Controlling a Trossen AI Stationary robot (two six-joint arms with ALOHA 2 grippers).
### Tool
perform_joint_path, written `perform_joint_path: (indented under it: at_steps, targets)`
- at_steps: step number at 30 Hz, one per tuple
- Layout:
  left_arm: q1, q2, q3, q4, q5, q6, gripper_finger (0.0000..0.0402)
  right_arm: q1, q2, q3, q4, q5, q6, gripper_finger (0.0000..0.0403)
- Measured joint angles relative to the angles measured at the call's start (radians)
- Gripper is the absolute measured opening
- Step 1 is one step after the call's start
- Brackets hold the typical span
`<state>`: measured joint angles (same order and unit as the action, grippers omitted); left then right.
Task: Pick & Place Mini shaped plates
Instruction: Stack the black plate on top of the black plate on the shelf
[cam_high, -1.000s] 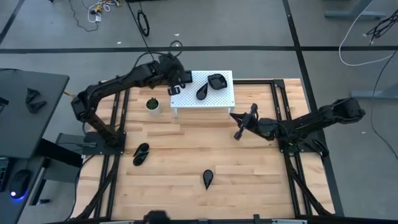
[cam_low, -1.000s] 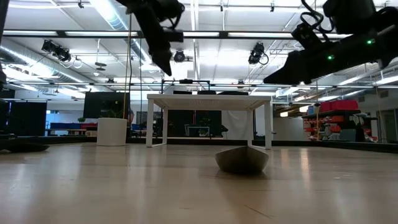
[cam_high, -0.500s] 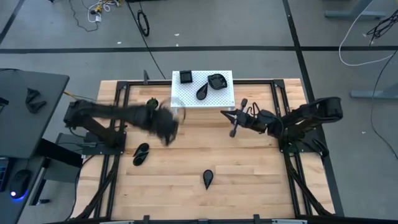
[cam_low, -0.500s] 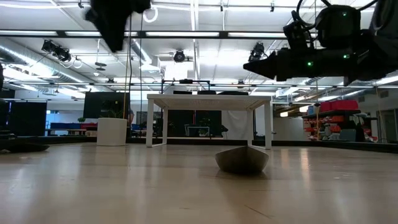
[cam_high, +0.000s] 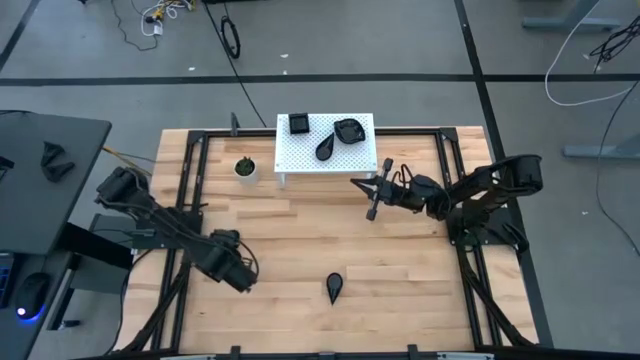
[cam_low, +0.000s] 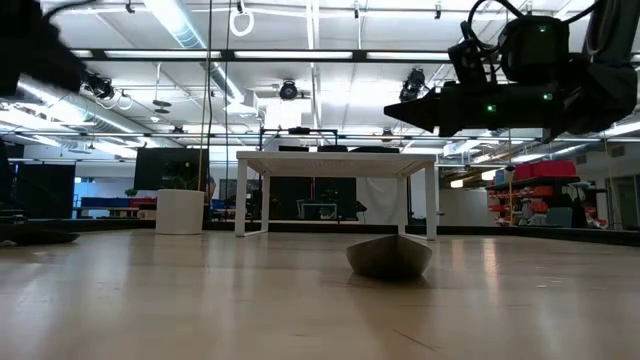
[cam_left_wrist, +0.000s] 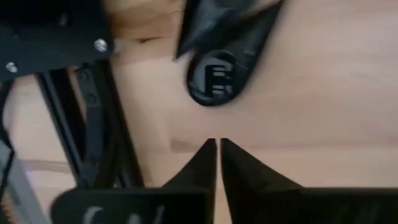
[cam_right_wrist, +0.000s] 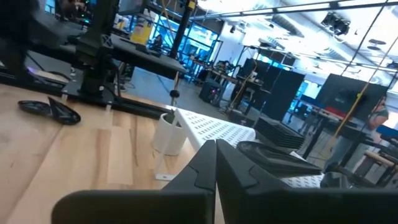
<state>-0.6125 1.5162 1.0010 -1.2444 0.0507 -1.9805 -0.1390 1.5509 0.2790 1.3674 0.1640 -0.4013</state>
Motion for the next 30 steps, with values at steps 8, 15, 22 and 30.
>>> perform_joint_path:
  at_steps: [8,15,22,30]
  targets:
    - [0.101,0.000,-0.198,0.019,0.046,0.092,0.0007,0.000,0.000,0.000,-0.002,0.000,0.051,0.0011]
    - [0.147,0.002,-0.326,0.159,-0.012,0.215,0.0006,0.000,0.000,0.000,-0.002,0.000,0.049,0.0011]
    - [0.169,0.002,-0.308,0.388,-0.238,0.395,0.0004,0.000,0.000,0.000,-0.002,0.000,0.049,0.0011]
    - [0.236,0.003,-0.248,0.905,-0.623,0.892,0.0005,0.000,0.000,0.000,-0.002,0.000,0.048,0.0011]
